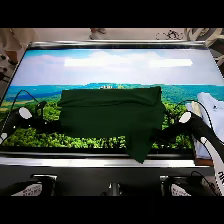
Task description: Fold the shirts.
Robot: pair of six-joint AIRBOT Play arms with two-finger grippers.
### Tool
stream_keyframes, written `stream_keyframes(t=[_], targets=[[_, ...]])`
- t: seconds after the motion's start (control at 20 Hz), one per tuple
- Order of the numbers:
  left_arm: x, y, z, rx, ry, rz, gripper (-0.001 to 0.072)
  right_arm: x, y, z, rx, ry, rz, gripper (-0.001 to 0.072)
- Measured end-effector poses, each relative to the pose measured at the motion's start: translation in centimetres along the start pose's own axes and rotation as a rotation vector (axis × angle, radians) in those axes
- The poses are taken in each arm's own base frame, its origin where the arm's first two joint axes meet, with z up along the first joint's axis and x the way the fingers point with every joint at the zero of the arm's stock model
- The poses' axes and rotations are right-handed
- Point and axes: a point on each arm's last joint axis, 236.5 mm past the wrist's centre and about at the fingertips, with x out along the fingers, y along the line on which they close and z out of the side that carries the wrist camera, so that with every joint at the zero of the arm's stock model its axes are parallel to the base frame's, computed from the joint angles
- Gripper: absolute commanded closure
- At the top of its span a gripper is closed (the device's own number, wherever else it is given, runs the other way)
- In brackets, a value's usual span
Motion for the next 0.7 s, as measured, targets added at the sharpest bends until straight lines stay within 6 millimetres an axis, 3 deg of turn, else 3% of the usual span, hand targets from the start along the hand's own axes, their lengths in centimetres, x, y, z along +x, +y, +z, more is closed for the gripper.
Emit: stream_keyframes(t=[0.05, 0.2, 0.3, 0.45, 0.6, 0.7], targets=[[-0.1, 0.0, 0.0, 0.000, -0.004, -0.001, 0.0680, 0.2, 0.1, 0.5, 0.008, -0.025, 0.009, 0.0669], [-0.3, -0.2, 0.2, 0.007, -0.014, -0.004, 0.0680, 0.4, 0.2, 1.5, 0.016, -0.071, 0.015, 0.0691], [-1.1, -0.5, 1.0, 0.032, -0.046, -0.007, 0.0683, -0.9, 0.3, 2.9, -0.041, -0.127, -0.003, 0.0694], [-5.6, -2.1, 4.6, 0.096, -0.194, -0.023, 0.0685, -6.1, 3.5, 5.8, -0.137, -0.246, 0.027, 0.0694], [-10.1, -3.7, 9.0, 0.125, -0.329, -0.035, 0.0683, -12.5, 5.6, 11.5, -0.176, -0.446, 0.000, 0.0693], [-11.1, -4.1, 12.1, 0.119, -0.366, -0.040, 0.0681, -14.6, 6.5, 15.6, -0.179, -0.529, -0.004, 0.0693]])
